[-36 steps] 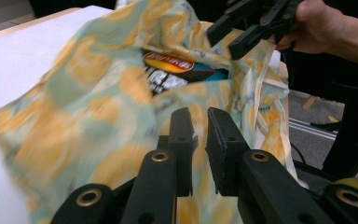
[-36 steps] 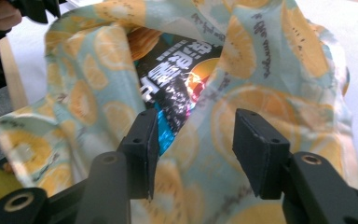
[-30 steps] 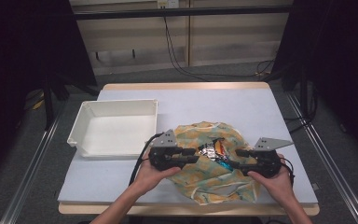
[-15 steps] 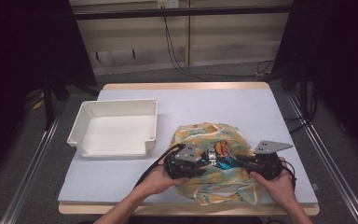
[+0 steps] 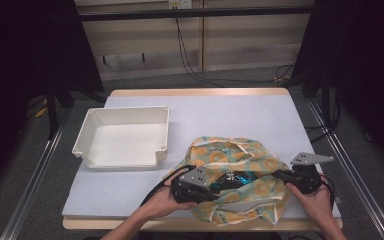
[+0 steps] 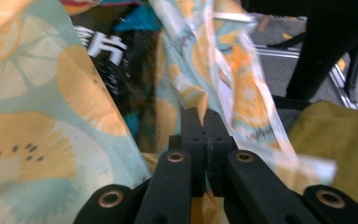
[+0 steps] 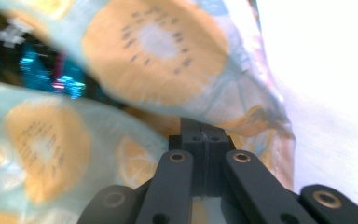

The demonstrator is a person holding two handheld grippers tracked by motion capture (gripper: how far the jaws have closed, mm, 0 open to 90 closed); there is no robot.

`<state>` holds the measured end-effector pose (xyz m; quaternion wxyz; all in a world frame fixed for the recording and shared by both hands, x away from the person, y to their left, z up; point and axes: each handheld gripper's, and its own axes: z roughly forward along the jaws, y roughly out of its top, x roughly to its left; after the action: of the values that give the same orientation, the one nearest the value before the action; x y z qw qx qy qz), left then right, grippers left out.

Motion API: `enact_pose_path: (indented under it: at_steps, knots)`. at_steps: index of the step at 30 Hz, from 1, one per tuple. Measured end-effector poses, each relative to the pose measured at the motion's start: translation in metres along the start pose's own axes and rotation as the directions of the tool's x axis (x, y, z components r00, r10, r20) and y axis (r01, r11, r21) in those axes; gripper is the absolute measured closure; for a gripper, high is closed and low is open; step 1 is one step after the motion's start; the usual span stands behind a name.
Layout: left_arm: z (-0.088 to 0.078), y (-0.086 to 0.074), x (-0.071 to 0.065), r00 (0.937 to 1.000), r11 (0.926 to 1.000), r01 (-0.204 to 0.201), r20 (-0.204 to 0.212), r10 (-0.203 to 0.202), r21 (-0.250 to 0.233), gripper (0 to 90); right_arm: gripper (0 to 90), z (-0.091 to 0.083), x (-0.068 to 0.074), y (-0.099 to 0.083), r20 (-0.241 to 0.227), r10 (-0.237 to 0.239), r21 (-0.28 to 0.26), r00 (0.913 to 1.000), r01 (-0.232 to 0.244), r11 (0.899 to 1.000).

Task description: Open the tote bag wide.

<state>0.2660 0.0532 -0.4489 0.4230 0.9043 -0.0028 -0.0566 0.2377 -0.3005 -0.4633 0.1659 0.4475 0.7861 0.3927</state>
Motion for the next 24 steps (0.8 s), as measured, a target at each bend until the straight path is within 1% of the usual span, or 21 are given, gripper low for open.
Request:
enact_pose_path:
  at_steps: [1,3,4,5,6,7,8,9,10,11,12,13,14,15,16,18,19,21,22,23,24]
  knots:
    - [0.002,-0.002,-0.001,1.0,0.9999,-0.003,-0.002,0.003,0.012,89.9,90.0,0.002,-0.003,-0.001,0.01,0.001,0.009,1.0,-0.001,1.0]
    - [0.005,-0.005,-0.003,0.9999,0.9998,0.0,0.013,-0.001,0.021,90.0,90.0,0.007,-0.007,-0.003,0.019,0.008,0.024,0.9998,-0.009,1.0]
    - [0.007,-0.007,-0.004,1.0,0.9997,0.0,0.008,0.0,0.023,90.0,90.0,0.01,-0.009,-0.003,0.027,0.008,0.037,0.9996,-0.009,0.999]
    - [0.01,-0.01,-0.005,0.9999,0.9985,-0.011,0.014,0.01,0.054,90.0,90.0,0.016,-0.013,-0.005,0.027,0.013,0.054,0.9996,-0.014,0.998]
    - [0.01,-0.01,-0.005,0.9999,0.9985,-0.011,0.014,0.01,0.054,90.0,90.0,0.016,-0.013,-0.005,0.027,0.013,0.054,0.9996,-0.014,0.998]
    - [0.013,-0.012,-0.005,1.0,0.9979,-0.004,0.006,0.004,0.065,90.0,90.0,0.02,-0.016,-0.006,0.026,0.027,0.054,0.9993,-0.029,0.998]
    - [0.014,-0.014,-0.004,1.0,0.9972,-0.002,0.008,0.002,0.075,90.0,90.0,0.02,-0.016,-0.006,0.026,0.027,0.054,0.9993,-0.029,0.998]
    - [0.017,-0.018,-0.001,0.9989,0.9934,-0.007,-0.046,0.012,0.115,90.0,90.0,0.021,-0.018,-0.005,0.033,0.029,0.055,0.999,-0.031,0.998]
    - [0.017,-0.018,-0.001,0.9989,0.9934,-0.007,-0.046,0.012,0.115,90.0,90.0,0.021,-0.018,-0.005,0.033,0.029,0.055,0.999,-0.031,0.998]
    - [0.018,-0.02,0.003,0.9992,0.9955,0.019,-0.036,-0.016,0.093,90.0,90.0,0.022,-0.018,-0.005,0.034,0.037,0.056,0.9987,-0.039,0.998]
    - [0.018,-0.021,0.005,0.9989,0.9962,0.025,-0.041,-0.022,0.083,90.0,90.0,0.022,-0.018,-0.005,0.034,0.039,0.056,0.9987,-0.041,0.998]
    - [0.017,-0.022,0.007,0.9973,0.9963,0.03,-0.07,-0.025,0.08,90.0,90.0,0.022,-0.017,-0.005,0.034,0.04,0.059,0.9986,-0.042,0.997]
    - [0.015,-0.021,0.01,0.9973,0.9949,0.041,-0.064,-0.035,0.092,89.7,90.0,0.022,-0.017,-0.005,0.015,0.04,0.051,0.9991,-0.041,0.998]
    - [0.015,-0.022,0.01,0.9974,0.997,0.052,-0.054,-0.049,0.057,89.0,89.9,0.022,-0.016,-0.006,-0.01,0.046,0.04,0.9989,-0.045,0.998]
    - [0.014,-0.022,0.01,0.9977,0.9974,0.051,-0.046,-0.049,0.051,86.6,87.8,0.022,-0.014,-0.006,-0.042,0.031,0.032,0.9987,-0.029,0.999]
    - [0.011,-0.019,0.006,0.9976,0.9979,0.059,-0.038,-0.058,0.026,81.2,83.8,0.019,-0.009,-0.003,-0.047,0.008,0.012,0.9988,-0.007,1.0]
    - [0.009,-0.017,0.005,0.9975,0.9978,0.064,-0.032,-0.064,0.013,78.4,81.6,0.016,-0.006,-0.001,-0.059,0.01,0.0,0.9982,-0.01,1.0]
    - [0.004,-0.013,0.003,0.9981,0.9984,0.055,-0.027,-0.056,-0.015,75.3,76.0,0.01,-0.001,0.002,-0.08,0.011,-0.025,0.9967,-0.013,1.0]
    - [0.002,-0.011,0.002,0.9975,0.9972,0.066,-0.022,-0.067,-0.034,72.5,74.1,0.008,0.001,0.004,-0.095,0.01,-0.035,0.9955,-0.013,0.999]
    - [0.0,-0.009,0.001,0.9978,0.9973,0.062,-0.022,-0.063,-0.039,69.5,71.9,0.005,0.003,0.005,-0.094,0.005,-0.042,0.9956,-0.009,0.999]
    - [-0.003,-0.006,0.0,0.9977,0.9959,0.065,-0.017,-0.066,-0.063,65.9,69.7,0.002,0.005,0.006,-0.092,0.002,-0.052,0.9957,-0.007,0.999]
